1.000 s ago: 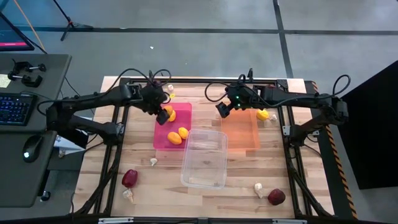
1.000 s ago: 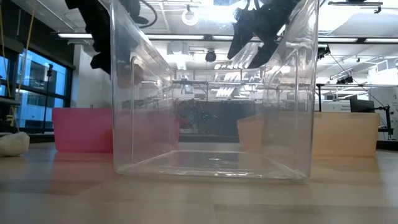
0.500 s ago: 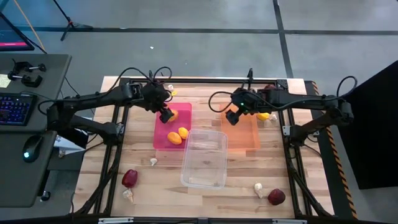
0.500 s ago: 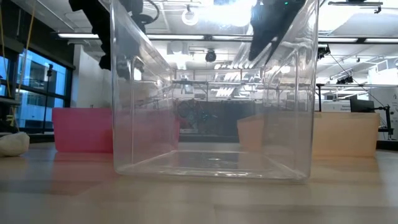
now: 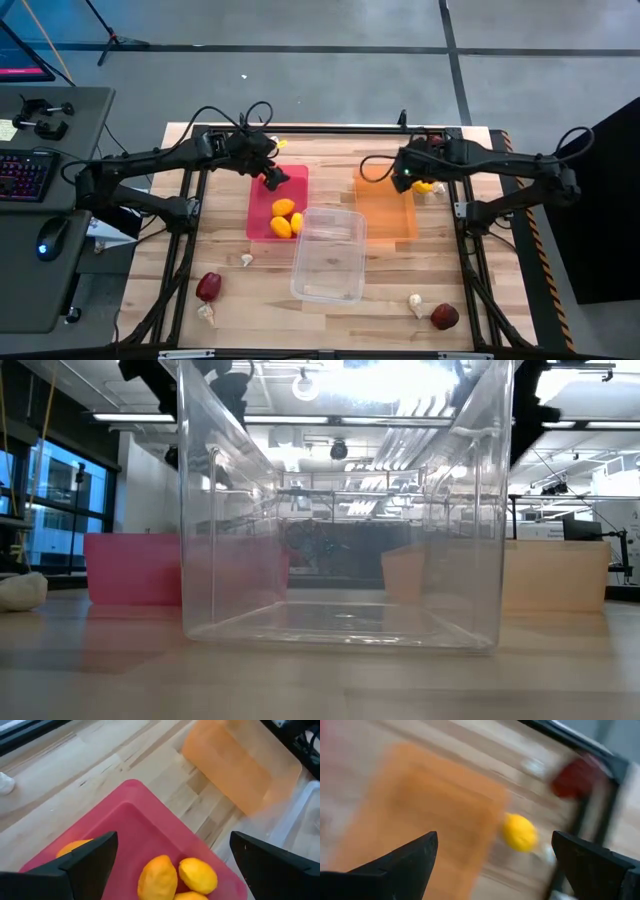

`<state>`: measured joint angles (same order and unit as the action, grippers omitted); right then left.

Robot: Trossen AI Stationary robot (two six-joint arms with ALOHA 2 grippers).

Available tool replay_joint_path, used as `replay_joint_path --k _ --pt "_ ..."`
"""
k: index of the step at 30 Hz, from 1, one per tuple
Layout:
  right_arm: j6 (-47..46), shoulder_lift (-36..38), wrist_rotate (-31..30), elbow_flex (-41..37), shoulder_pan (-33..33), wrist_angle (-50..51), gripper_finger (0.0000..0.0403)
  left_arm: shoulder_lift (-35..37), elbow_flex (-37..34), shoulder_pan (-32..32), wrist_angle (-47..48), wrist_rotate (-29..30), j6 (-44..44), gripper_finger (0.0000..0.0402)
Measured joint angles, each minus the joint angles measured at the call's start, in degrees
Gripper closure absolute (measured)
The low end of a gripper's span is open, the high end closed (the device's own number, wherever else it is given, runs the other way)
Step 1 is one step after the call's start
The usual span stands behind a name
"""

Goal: Sort produce into baskets
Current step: Put the lemon into the pink bin

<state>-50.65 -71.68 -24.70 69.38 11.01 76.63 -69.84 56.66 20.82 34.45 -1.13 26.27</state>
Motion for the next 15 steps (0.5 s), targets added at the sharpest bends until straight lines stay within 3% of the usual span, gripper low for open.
replay_joint_path --k 4,9,15 --pt "-2.56 -0.18 2.17 -4.78 7.33 0.46 0.0022 0.0 0.0 0.02 -0.68 0.2 0.54 0.003" --pt "4.76 -0.26 10.51 -15.23 15.78 -11.11 0.0022 0.0 0.0 0.02 -2.47 0.3 0.83 0.003" --pt "4.39 0.57 11.13 -20.76 22.13 -13.71 0.0022 0.0 0.0 0.04 -3.05 0.31 1.23 0.003"
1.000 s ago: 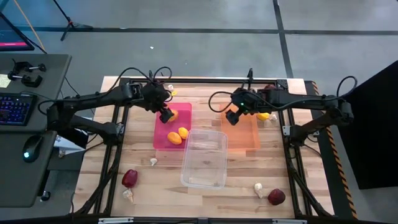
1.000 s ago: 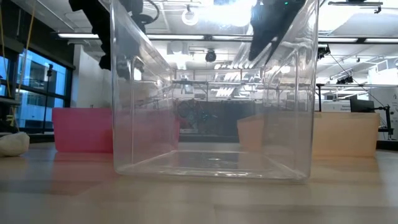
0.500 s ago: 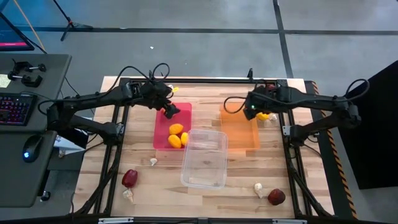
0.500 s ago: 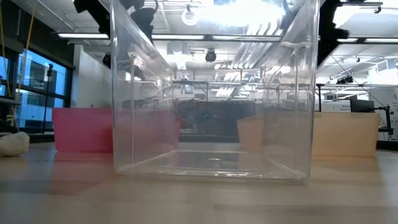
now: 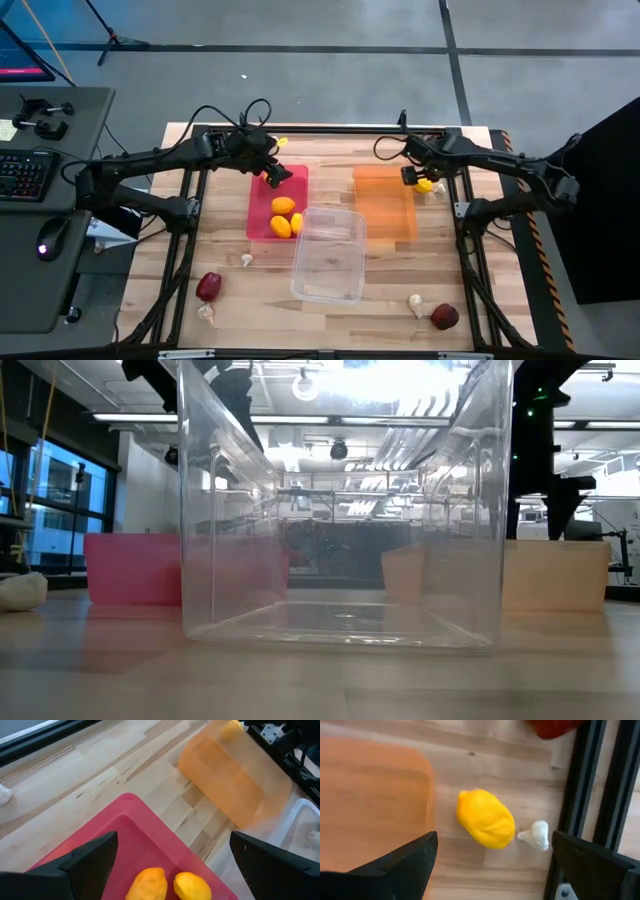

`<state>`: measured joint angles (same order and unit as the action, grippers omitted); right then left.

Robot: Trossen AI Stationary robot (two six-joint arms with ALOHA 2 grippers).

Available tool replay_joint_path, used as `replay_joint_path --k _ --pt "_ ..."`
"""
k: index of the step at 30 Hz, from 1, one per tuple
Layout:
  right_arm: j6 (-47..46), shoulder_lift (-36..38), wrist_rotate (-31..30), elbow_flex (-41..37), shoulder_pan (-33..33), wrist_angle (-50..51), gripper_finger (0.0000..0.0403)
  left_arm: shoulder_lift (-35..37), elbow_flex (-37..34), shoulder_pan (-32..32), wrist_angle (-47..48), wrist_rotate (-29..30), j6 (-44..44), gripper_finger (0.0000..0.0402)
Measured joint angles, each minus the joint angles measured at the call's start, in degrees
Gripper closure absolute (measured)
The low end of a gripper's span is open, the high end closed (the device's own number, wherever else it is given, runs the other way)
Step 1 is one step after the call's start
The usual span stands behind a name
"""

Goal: Sort produce into baskets
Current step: Put the lemon into the pink bin

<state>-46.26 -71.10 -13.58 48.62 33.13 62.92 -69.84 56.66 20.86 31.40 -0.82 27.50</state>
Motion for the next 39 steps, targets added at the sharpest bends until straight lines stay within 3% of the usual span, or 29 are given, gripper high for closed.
replay_joint_path --k 7,20,32,39 --pt "0.8 2.75 -2.13 0.9 3.26 0.54 0.0022 0.0 0.0 0.0 -0.06 0.02 0.93 0.003" --pt "-0.78 2.62 9.26 -9.62 9.63 -6.75 0.0022 0.0 0.0 0.0 -3.41 0.26 0.98 0.003" --pt "0.31 2.32 4.5 -11.1 9.77 -14.79 0.0022 0.0 0.0 0.0 -5.14 2.19 0.97 0.003" --pt "1.95 -1.5 6.51 -11.1 11.69 -17.35 0.0022 0.0 0.0 0.0 -6.32 2.19 0.95 0.003"
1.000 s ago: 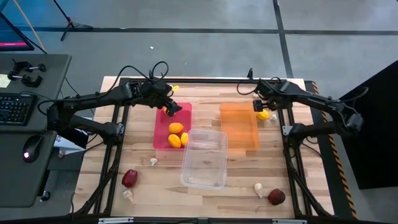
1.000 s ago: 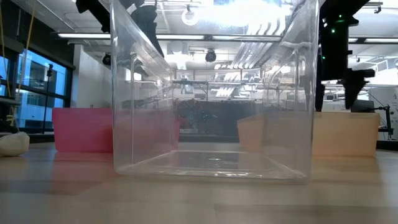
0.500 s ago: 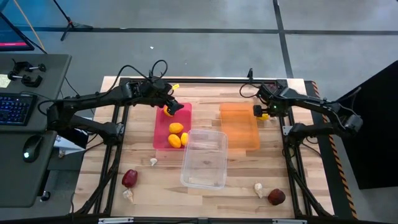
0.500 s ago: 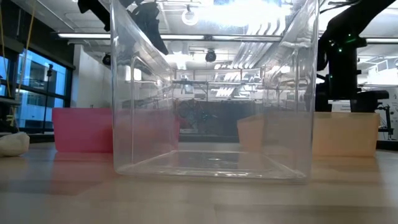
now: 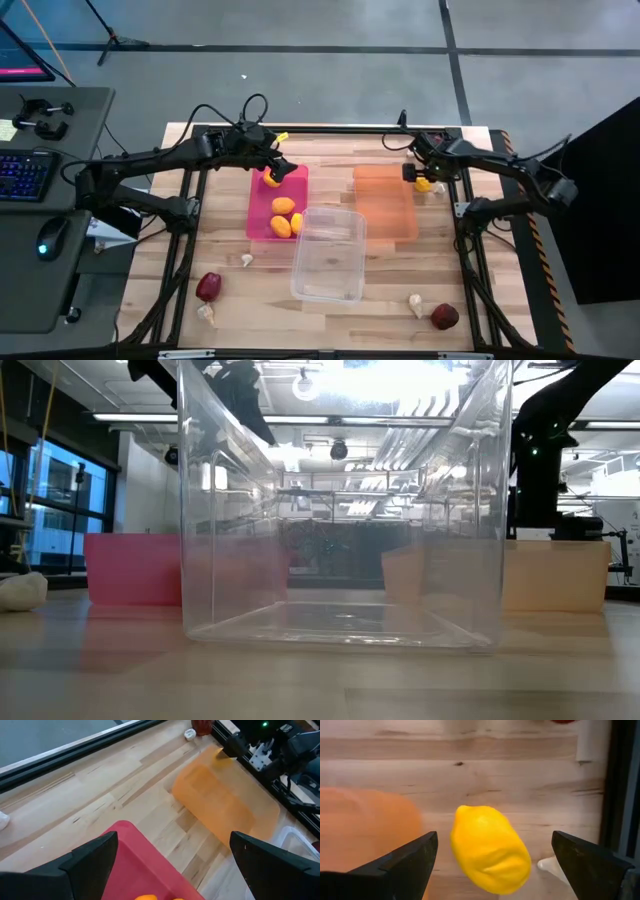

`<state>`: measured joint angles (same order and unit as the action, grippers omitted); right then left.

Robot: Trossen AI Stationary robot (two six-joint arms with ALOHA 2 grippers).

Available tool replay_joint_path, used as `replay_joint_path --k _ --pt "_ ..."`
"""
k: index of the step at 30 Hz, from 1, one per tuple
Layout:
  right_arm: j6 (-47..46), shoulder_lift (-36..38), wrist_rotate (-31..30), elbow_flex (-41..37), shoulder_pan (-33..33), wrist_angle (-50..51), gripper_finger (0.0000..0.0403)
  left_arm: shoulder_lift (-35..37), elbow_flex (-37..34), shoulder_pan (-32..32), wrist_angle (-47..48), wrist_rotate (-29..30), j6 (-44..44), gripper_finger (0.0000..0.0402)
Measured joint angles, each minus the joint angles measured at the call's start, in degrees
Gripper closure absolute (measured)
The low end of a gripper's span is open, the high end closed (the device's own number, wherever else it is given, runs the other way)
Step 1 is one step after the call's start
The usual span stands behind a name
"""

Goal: Sort produce into baskets
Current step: Put the lemon into the pink bin

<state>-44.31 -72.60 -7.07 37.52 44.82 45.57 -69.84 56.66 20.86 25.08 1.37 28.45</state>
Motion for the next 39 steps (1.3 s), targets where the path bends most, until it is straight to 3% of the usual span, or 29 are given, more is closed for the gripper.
replay_joint_path --k 10,14,18,24,26,32,36,39 --pt "3.66 -4.26 1.3 0.0 0.96 -0.55 0.0023 0.0 0.0 0.17 -0.1 0.0 -0.04 0.003" --pt "3.86 -4.36 1.28 0.0 0.96 -0.91 0.0047 0.0 0.0 0.17 -0.17 -0.02 0.0 0.003" --pt "4.58 -4.36 0.89 0.0 0.96 -1.03 0.0108 0.0 0.0 0.17 -0.17 -0.01 0.02 0.003" --pt "8.18 -3.87 1.11 0.08 0.96 -0.01 0.0249 0.07 0.19 0.3 -1.23 -1.99 3.27 0.003" --pt "10.95 -2.84 1.3 0.76 0.96 3.02 0.027 0.21 1.55 0.87 -0.97 -3.81 3.31 0.003" --pt "13.29 3.6 -3.46 8.64 0.91 10.91 0.0271 0.33 9.55 3.76 -1.03 -5.84 0.55 0.003" --pt "13.13 8.56 -5.28 15.74 0.91 8.24 0.0257 0.35 15.64 6.51 -1.03 -5.82 -1.92 0.003" --pt "12.98 10.55 -0.87 19.39 0.57 0.57 0.0239 0.57 18.88 7.83 -0.2 -5.83 -4.04 0.003"
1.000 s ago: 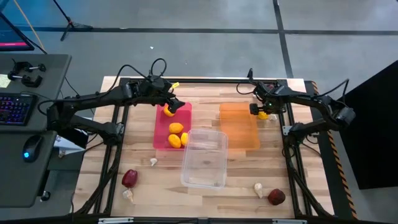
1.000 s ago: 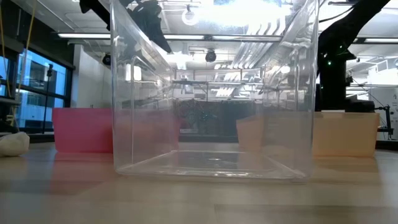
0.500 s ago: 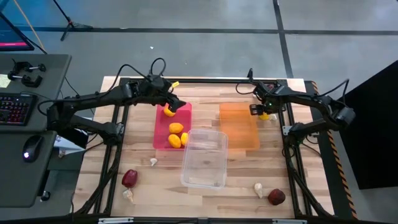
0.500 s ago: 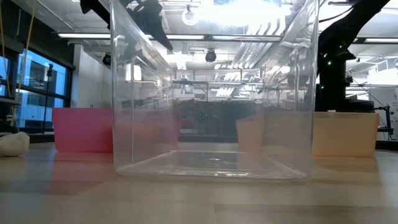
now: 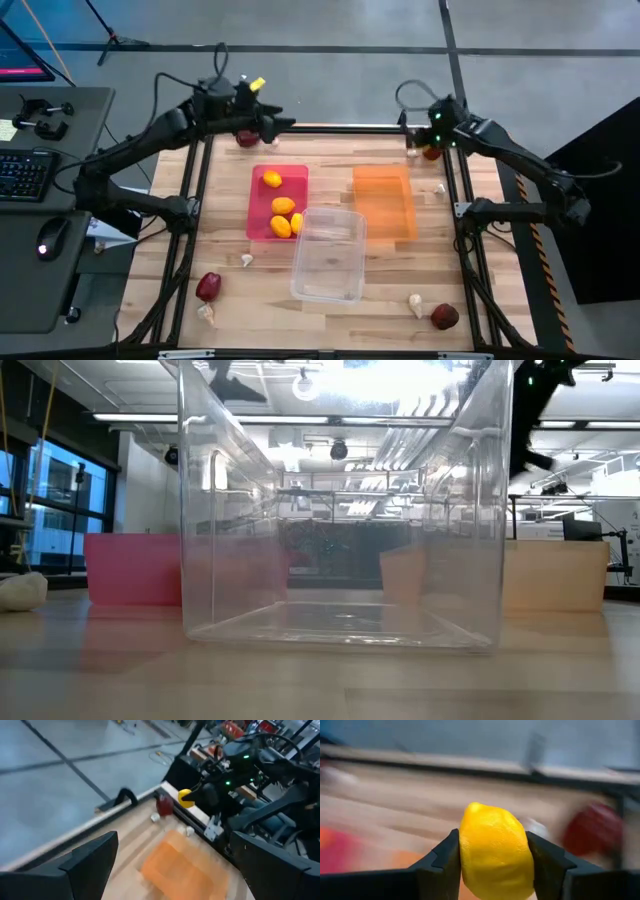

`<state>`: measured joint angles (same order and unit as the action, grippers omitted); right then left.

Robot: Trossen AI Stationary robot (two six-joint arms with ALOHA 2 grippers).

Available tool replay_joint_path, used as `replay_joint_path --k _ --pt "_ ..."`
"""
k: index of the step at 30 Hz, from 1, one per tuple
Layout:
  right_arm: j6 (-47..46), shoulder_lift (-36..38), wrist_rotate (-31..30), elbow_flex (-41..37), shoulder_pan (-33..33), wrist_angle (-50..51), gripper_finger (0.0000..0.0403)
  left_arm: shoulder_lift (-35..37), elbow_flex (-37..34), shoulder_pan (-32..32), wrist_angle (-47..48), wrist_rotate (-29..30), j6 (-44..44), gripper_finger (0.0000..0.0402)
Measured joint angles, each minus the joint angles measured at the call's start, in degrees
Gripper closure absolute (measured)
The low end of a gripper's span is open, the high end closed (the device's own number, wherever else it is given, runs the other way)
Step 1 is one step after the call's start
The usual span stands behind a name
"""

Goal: Sort produce into baskets
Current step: Put the lemon into the pink bin, then put the garlic into the transparent bin

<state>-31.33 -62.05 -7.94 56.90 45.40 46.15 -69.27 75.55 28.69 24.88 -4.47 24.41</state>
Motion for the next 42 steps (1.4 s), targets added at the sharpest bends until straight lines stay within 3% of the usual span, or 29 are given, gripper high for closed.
replay_joint_path --k 6,14,20,30,34,37,42 --pt "-3.39 -3.78 11.24 -0.28 -6.88 -18.55 0.0246 2.22 1.49 0.17 6.59 -1.01 -1.78 0.003" --pt "-7.9 -23.25 13.15 -1.46 -23.15 -50.96 0.0232 6.45 1.11 0.02 10.92 0.15 0.89 0.003" --pt "-9.21 -37.21 14.2 0.07 -28.42 -75.25 0.0225 8.29 1.11 0.06 10.87 2.84 2.34 0.003" --pt "-10.87 -46.73 14.11 8.64 -29.82 -75.68 0.0224 8.48 1.11 0.02 10.87 2.63 5.19 0.003" --pt "-7.54 -48.25 14.58 10.26 -29.97 -75.94 0.0219 8.46 1.09 -0.34 9.66 2.72 5.54 0.003" --pt "-5.23 -48.53 14.44 11.52 -30.08 -75.49 0.0192 8.46 1.09 -0.68 7.48 2.91 5.59 0.003" --pt "-2.93 -48.53 13.94 13.43 -30.03 -74.1 0.0098 8.46 1.09 -2.32 5.31 3.31 5.62 0.003"
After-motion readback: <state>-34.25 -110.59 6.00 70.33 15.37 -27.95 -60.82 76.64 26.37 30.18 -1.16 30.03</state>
